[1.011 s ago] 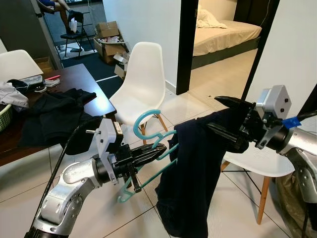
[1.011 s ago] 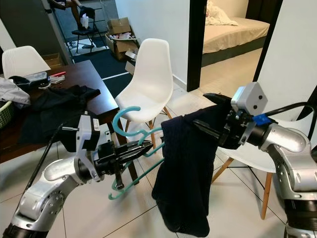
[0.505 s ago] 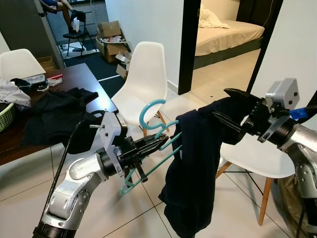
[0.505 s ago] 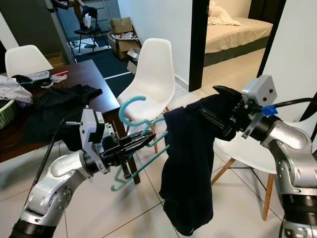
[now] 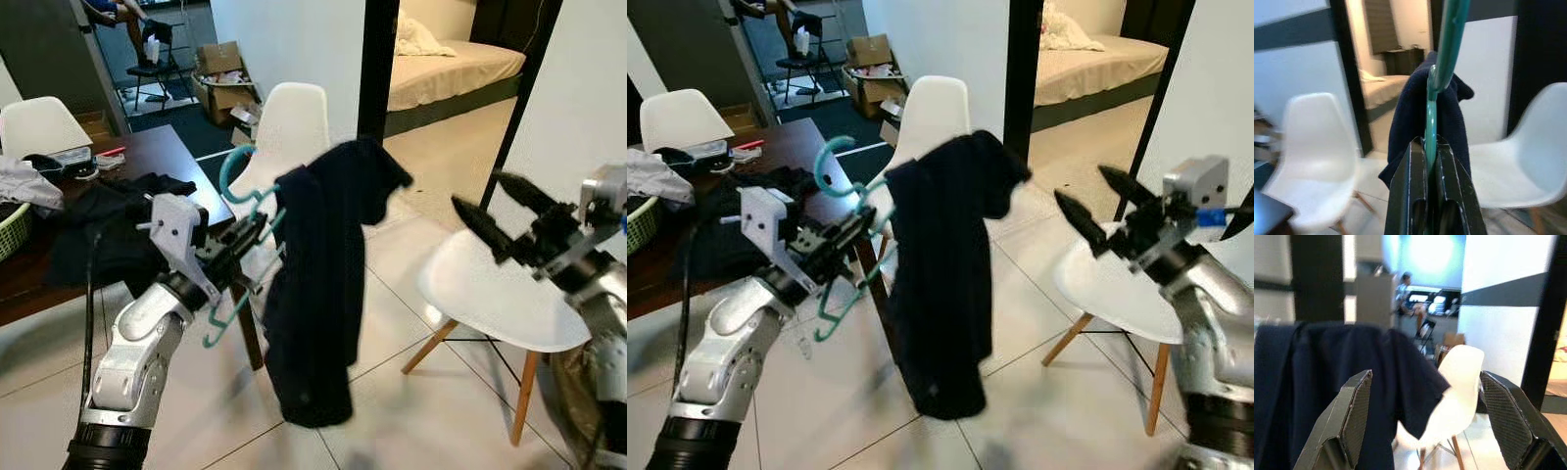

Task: Hang hanger

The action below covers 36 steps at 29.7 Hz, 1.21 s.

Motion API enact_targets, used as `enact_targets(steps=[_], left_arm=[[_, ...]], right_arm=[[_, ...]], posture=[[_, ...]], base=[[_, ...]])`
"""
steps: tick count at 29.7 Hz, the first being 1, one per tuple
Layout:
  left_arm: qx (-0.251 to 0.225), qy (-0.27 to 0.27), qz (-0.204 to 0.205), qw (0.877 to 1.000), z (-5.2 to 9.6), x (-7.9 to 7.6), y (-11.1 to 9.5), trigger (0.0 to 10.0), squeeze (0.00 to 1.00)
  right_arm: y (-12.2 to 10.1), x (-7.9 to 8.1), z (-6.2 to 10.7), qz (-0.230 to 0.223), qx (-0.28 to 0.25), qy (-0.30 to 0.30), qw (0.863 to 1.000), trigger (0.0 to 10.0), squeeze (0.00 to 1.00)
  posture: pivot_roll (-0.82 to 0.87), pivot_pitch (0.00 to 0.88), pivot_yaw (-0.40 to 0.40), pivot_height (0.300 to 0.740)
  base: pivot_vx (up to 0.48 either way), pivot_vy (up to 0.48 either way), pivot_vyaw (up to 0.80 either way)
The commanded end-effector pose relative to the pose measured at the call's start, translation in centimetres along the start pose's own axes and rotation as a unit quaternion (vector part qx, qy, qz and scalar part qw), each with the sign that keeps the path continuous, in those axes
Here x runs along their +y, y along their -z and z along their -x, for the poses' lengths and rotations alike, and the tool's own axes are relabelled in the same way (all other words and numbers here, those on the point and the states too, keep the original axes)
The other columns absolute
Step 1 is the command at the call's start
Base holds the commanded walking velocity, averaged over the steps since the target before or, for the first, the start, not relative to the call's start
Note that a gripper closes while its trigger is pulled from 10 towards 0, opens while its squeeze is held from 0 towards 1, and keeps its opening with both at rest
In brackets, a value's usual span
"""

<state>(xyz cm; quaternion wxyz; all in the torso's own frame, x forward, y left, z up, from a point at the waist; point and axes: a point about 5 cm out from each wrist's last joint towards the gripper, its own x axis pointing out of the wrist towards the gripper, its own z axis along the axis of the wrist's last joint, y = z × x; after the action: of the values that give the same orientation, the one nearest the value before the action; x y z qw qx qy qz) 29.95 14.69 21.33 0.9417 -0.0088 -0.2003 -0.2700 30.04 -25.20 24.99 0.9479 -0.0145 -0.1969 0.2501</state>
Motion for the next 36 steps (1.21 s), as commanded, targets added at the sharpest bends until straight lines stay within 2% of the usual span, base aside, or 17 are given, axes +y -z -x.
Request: enact_targets(steps=[1, 2, 3, 5, 7, 9, 11, 14, 21, 30, 36], left_arm=[[-0.042, -0.028, -0.036, 0.998, -0.5, 0.6, -1.7, 10.0, 0.0], [-0.048, -0.047, -0.049, 0.997, -0.9, 0.9, -2.3, 10.0, 0.0], [-0.048, -0.047, -0.049, 0.997, -0.9, 0.9, -2.3, 10.0, 0.0], [-0.052, -0.09, -0.082, 0.991, -1.5, 1.7, -3.3, 10.0, 0.0], [-0.053, -0.1, -0.089, 0.99, -1.7, 1.9, -3.4, 10.0, 0.0], [-0.04, -0.119, -0.125, 0.984, -1.7, 2.6, -3.7, 10.0, 0.0], [-0.033, -0.137, -0.126, 0.982, -1.4, 3.1, -3.4, 10.0, 0.0], [-0.028, -0.144, -0.117, 0.982, -1.1, 3.2, -2.9, 10.0, 0.0], [-0.025, -0.144, -0.122, 0.982, -1.4, 2.7, -2.6, 10.0, 0.0], [-0.036, -0.142, -0.135, 0.98, -1.9, 2.8, -3.2, 10.0, 0.0], [-0.044, -0.155, -0.146, 0.976, -1.9, 3.7, -3.9, 10.0, 0.0]], right_arm=[[1.2, 0.7, -0.8, -0.037, 0.004, 0.014, 0.999, 10.0, 0.0], [2.0, 1.5, -1.5, -0.052, 0.009, 0.018, 0.998, 10.0, 0.0], [2.0, 1.5, -1.5, -0.052, 0.009, 0.018, 0.998, 10.0, 0.0], [3.6, 3.3, -2.7, -0.082, 0.02, 0.026, 0.996, 10.0, 0.0], [3.9, 3.7, -3.0, -0.087, 0.023, 0.027, 0.996, 10.0, 0.0], [4.6, 5.2, -4.0, -0.121, 0.015, 0.029, 0.992, 10.0, 0.0], [5.2, 6.5, -4.8, -0.139, 0.022, 0.03, 0.99, 10.0, 0.0], [5.6, 7.2, -5.2, -0.141, 0.03, 0.03, 0.989, 10.0, 0.0], [5.5, 7.2, -5.4, -0.141, 0.023, 0.041, 0.989, 10.0, 0.0], [5.0, 6.8, -5.3, -0.15, 0.006, 0.055, 0.987, 10.0, 0.0], [5.3, 7.9, -5.5, -0.148, 0.015, 0.025, 0.989, 10.0, 0.0]], posture=[[-0.01, 0.0, 0.034, 0.74], [0.0, 0.0, 0.031, 0.74], [0.0, 0.0, 0.031, 0.74], [0.0, 0.0, 0.03, 0.74], [0.0, 0.0, 0.03, 0.74], [0.01, 0.0, 0.028, 0.74], [0.01, 0.0, 0.03, 0.74], [0.01, 0.0, 0.03, 0.74], [0.01, 0.0, 0.03, 0.74], [0.01, 0.0, 0.035, 0.74], [0.01, 0.0, 0.034, 0.74]], base=[[0.0, 0.0, 0.0], [0.0, 0.0, 0.0], [0.0, 0.0, 0.0], [0.0, 0.0, 0.0], [0.0, 0.0, 0.0], [0.0, 0.0, 0.0], [0.0, 0.0, 0.0], [0.0, 0.0, 0.53], [0.0, 0.0, 0.68], [0.171, 0.0, 0.0], [0.286, 0.0, 0.0]])
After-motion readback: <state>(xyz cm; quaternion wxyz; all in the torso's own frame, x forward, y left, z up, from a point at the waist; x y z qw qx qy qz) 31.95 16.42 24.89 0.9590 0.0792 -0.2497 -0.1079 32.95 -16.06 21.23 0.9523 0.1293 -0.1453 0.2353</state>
